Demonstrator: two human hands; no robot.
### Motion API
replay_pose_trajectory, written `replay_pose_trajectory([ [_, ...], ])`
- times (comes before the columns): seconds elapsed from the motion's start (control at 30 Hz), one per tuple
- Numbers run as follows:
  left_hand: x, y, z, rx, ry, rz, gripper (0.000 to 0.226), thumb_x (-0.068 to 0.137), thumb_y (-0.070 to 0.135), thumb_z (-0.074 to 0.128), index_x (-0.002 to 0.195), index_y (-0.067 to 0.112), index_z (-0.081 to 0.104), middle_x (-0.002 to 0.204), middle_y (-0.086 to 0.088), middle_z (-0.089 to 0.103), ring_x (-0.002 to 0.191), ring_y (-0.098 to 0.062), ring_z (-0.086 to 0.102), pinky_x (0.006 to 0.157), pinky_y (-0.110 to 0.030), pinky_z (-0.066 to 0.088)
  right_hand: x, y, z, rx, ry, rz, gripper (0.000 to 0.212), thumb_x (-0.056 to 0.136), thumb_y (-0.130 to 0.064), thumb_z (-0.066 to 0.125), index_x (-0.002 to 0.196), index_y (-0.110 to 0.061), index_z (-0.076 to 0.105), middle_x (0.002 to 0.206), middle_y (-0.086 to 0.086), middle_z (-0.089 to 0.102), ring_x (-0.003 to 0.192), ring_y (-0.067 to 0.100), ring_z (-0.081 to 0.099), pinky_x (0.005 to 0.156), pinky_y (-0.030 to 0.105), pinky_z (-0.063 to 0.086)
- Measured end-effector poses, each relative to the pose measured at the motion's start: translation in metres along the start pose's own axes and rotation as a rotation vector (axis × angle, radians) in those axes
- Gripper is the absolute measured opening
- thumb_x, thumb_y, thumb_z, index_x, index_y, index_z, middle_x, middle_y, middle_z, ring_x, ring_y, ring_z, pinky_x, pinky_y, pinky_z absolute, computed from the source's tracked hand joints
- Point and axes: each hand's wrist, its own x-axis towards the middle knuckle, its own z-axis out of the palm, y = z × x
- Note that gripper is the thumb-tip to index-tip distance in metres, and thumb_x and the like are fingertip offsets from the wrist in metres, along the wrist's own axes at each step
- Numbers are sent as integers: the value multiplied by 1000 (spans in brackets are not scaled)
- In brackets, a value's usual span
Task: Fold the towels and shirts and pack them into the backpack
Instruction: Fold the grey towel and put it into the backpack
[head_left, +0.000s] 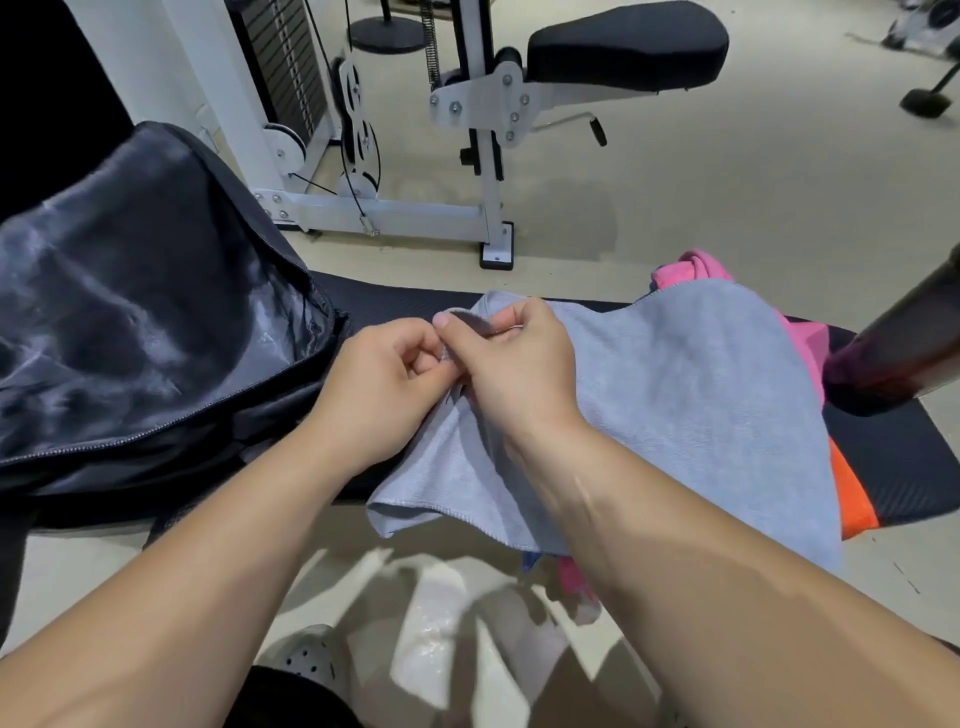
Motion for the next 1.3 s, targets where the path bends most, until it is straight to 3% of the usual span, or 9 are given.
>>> replay_pose_trajectory([
  [0.17, -5, 2, 9, 143, -109, 84, 24, 83, 9, 70, 68, 23, 59, 59, 12, 59, 55, -5, 50, 59, -22, 40, 1, 1, -4, 32, 11, 83, 49, 57, -55, 87, 81, -26, 55, 74, -10, 67, 68, 14, 69, 72, 42, 60],
  [0.3, -7, -2, 17, 246, -67, 99, 24, 80, 12, 73, 66, 25, 57, 58, 8, 59, 57, -7, 52, 57, -21, 39, 8, 4, -8, -80, 14, 28, 20, 72, -22, 71, 83, -30, 55, 75, -4, 65, 65, 23, 66, 64, 40, 58],
  [0.47, -15, -7, 20, 432, -21, 42, 24, 70, 21, 71, 72, 26, 47, 60, 7, 54, 61, -12, 53, 60, -38, 49, 20, -9, -21, -51, -33, -43, 21, 94, -14, 56, 104, -31, 58, 68, -4, 57, 45, 9, 47, 48, 23, 43],
  [0.63, -21, -6, 0, 205, 29, -139, 27, 86, 27, 74, 71, 19, 53, 61, 8, 53, 56, -9, 45, 58, -31, 39, 35, -30, -19, 26, -175, 17, 26, 91, -13, 53, 103, -35, 59, 72, 3, 57, 64, 20, 55, 73, 55, 59],
  [0.77, -27, 6, -24, 55, 61, -245, 29, 92, 31, 69, 73, 14, 56, 57, 8, 45, 52, -9, 36, 55, -30, 30, 36, -38, -21, 96, -166, 88, 39, 84, -7, 69, 115, -27, 54, 83, 10, 69, 60, 24, 68, 66, 40, 63],
  [0.97, -43, 26, -52, 354, 202, -183, 17, 94, 31, 64, 83, 25, 52, 58, 1, 56, 54, -12, 49, 54, -30, 35, 38, -52, -9, 258, -127, 153, 28, 80, -4, 78, 88, -15, 53, 86, 13, 65, 49, 17, 64, 56, 30, 59],
  [1.1, -55, 28, -59, 499, 105, -278, 29, 78, 21, 78, 97, 25, 57, 64, 3, 62, 65, -12, 58, 56, -27, 39, 40, -61, 3, 350, -153, 189, 15, 84, -2, 76, 86, -9, 63, 84, 10, 67, 56, 14, 66, 60, 25, 58],
  [1.2, -62, 25, -67, 668, 2, -299, 14, 76, 12, 69, 78, 24, 61, 65, 6, 63, 69, -18, 60, 54, -25, 38, 43, -62, 8, 365, -202, 181, 10, 88, -1, 70, 95, -8, 69, 98, 14, 70, 68, 17, 66, 59, 19, 55],
  [1.3, -65, 28, -81, 672, 83, -310, 17, 82, 17, 70, 69, 24, 61, 64, 6, 63, 67, -11, 58, 55, -25, 38, 49, -59, 12, 359, -269, 165, 26, 89, 0, 66, 113, -9, 69, 112, 14, 68, 70, 17, 65, 60, 18, 53],
])
